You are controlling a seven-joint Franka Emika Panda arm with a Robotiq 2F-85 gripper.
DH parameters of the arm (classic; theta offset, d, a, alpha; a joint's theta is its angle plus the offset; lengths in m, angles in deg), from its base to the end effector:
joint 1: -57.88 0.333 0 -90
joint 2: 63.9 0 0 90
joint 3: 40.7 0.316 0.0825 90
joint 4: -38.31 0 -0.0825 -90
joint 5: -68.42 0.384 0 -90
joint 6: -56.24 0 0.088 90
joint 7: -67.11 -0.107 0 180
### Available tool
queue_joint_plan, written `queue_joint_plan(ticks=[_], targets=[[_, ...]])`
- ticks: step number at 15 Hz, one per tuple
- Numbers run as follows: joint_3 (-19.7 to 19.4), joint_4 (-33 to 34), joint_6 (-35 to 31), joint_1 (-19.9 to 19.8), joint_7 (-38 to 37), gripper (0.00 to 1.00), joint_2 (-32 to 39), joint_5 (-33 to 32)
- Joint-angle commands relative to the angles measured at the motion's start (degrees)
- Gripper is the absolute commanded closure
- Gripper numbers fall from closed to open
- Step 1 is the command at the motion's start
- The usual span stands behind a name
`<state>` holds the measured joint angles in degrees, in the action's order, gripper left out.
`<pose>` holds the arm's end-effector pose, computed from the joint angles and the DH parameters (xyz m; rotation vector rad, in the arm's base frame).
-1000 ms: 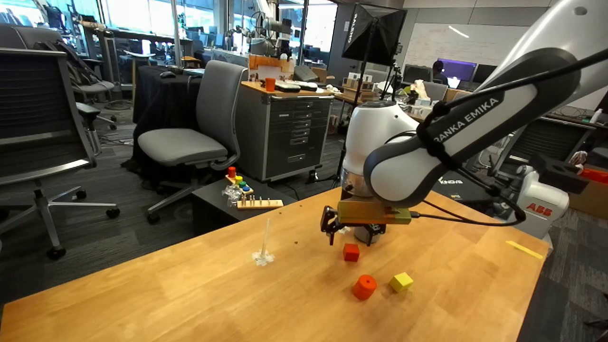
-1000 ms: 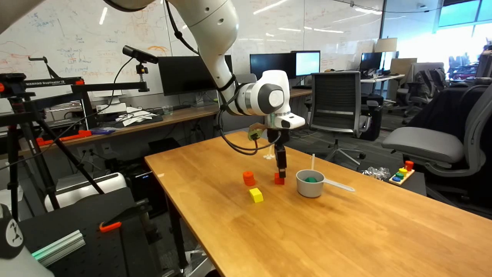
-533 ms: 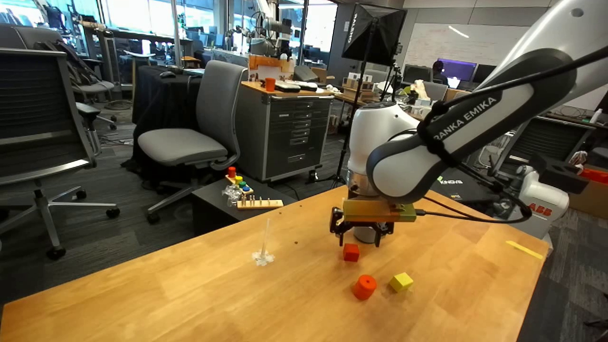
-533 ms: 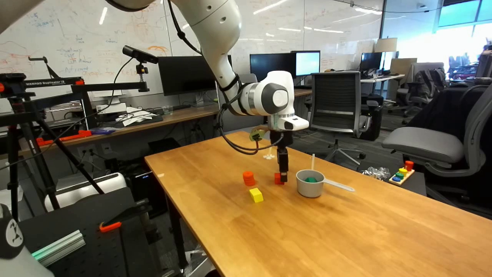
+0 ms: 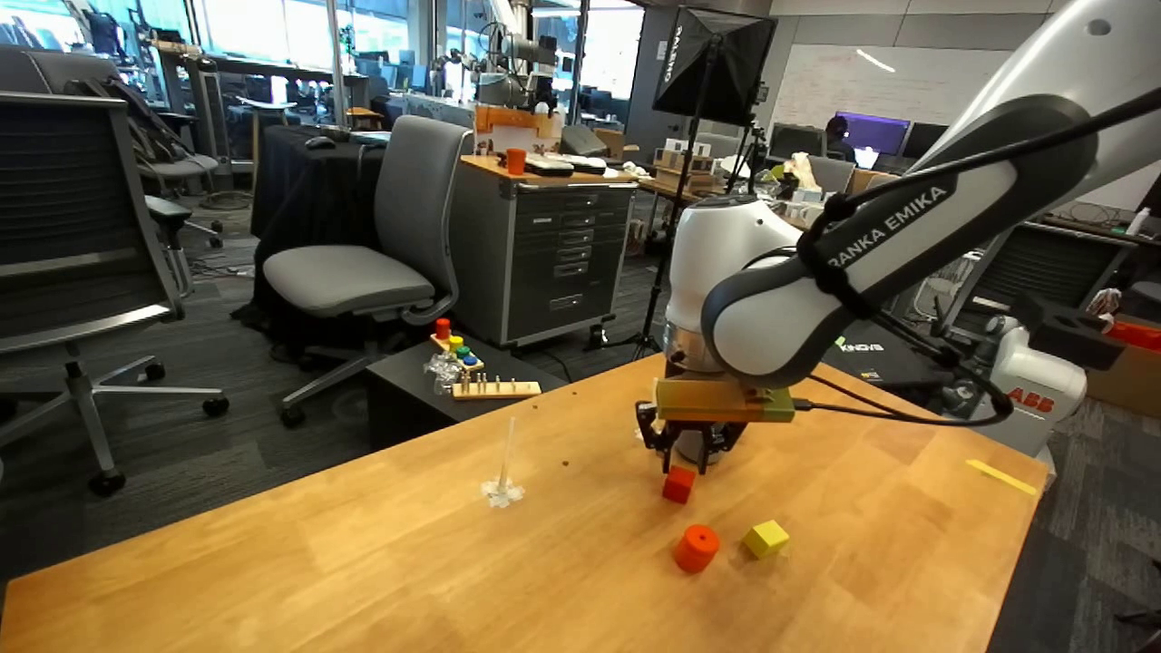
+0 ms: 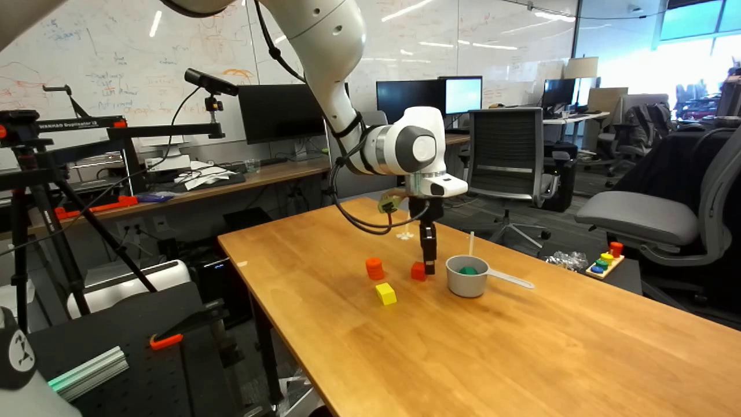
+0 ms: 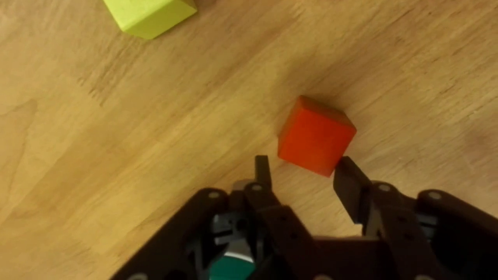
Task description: Put all the blocks in the gray pot one at a time except the orange cylindrical block
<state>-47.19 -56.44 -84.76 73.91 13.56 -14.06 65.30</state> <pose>0.6563 0.1169 0.0993 2.8320 -1.0134 0.0194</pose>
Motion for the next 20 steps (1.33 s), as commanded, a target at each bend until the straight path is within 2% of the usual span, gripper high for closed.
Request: queue_joint_plan(ticks=[1,2,3,4,8,11,14,20], targets=[[1.4,0.1,-1.9,-1.9,1.9,0.47,0.1,1.9],[1.5,-0.1,-2.1,-2.1,1.8,0.37,0.0,2.1],[1.6,-0.3,-2.1,-2.3,1.7,0.37,0.0,2.4],[1.7,-0.4,-2.1,-2.5,1.7,0.31,-0.1,2.7],[1.3,-1.0,-3.3,-1.6,0.0,0.01,-0.5,3.3],[1.3,-1.0,-6.5,-0.4,-1.8,0.00,-0.3,4.0],[0.4,-0.2,-8.9,2.3,-7.1,0.00,0.8,4.4],[0.5,-1.6,-7.9,6.1,-17.1,0.00,0.2,4.9]])
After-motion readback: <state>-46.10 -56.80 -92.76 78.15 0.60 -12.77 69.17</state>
